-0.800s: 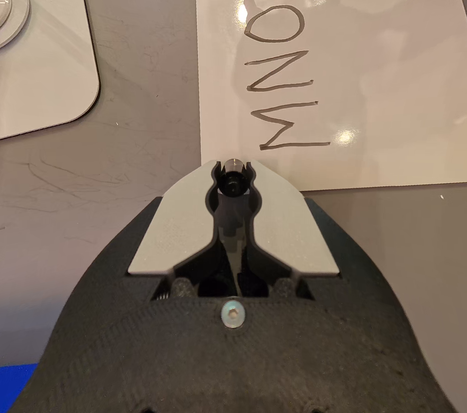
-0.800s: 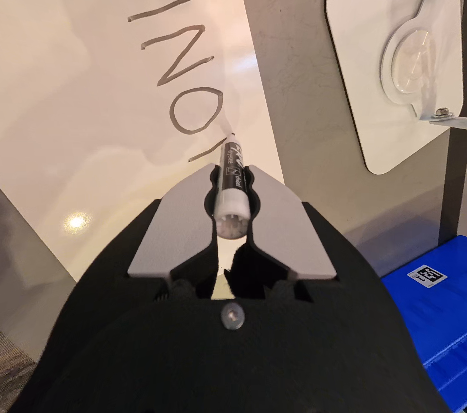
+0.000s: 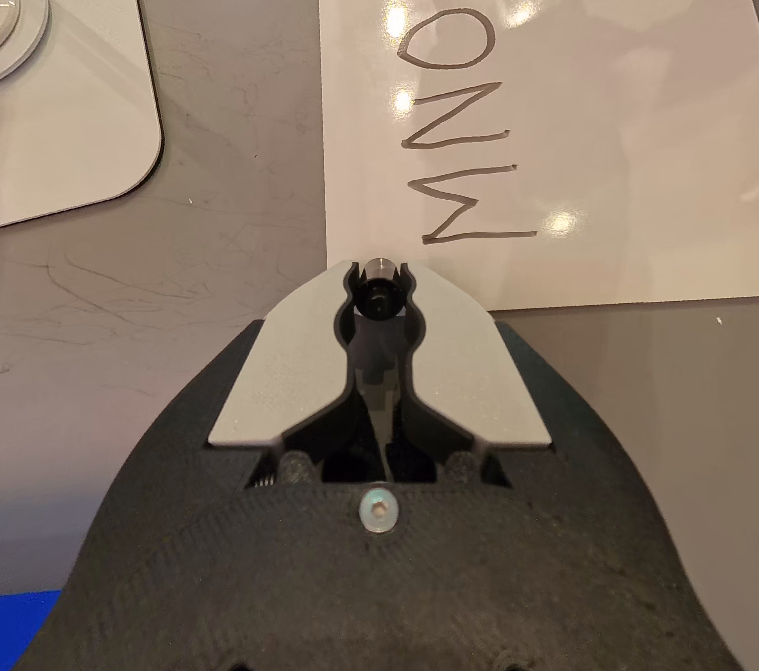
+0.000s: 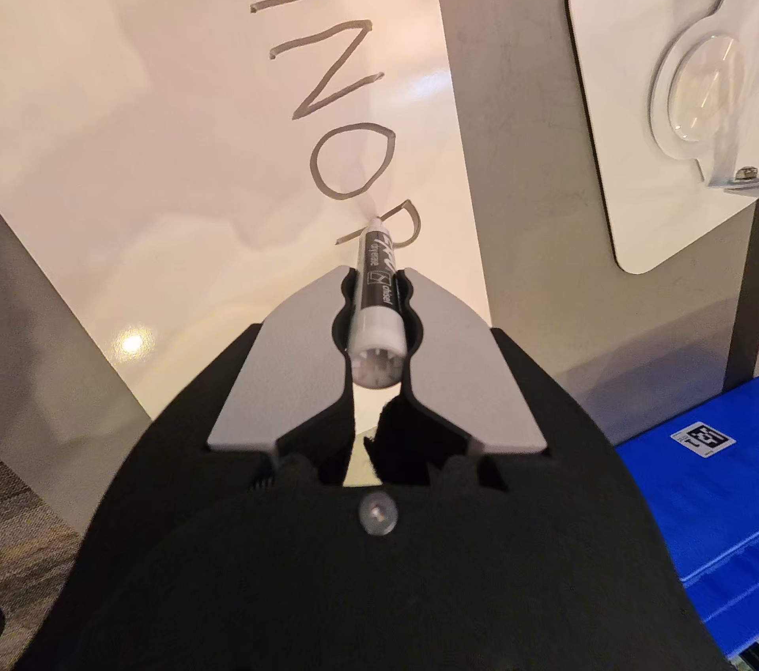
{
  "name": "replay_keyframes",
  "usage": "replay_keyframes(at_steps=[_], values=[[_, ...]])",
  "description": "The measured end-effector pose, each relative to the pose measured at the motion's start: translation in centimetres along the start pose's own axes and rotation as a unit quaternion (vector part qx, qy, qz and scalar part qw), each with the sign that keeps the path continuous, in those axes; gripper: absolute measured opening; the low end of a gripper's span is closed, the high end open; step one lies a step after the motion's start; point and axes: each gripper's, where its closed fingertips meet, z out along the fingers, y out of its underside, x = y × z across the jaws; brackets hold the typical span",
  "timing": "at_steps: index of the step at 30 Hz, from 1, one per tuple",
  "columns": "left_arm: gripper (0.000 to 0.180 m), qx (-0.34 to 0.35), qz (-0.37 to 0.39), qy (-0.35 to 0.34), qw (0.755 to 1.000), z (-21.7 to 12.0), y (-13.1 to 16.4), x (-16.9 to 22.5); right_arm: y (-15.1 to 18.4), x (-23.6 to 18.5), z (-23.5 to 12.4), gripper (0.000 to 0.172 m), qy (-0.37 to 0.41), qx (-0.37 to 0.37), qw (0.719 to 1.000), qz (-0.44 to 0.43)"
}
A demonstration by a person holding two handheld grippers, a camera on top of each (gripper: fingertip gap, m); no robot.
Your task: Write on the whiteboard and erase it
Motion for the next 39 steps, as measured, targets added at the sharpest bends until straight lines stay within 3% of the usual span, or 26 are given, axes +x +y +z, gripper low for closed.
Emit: replay_keyframes(at_steps=[15, 39], values=[[0.019, 0.0, -0.001, 0.001, 1.0, 0.0, 0.0, 0.0, 3.3, 2.7, -0.5, 0.02, 0.04, -0.008, 0.998, 0.053], [0.019, 0.0, -0.001, 0.002, 1.0, 0.0, 0.0, 0.0, 3.0, 2.7, 0.1, 0.02, 0.033, -0.009, 0.998, 0.048]])
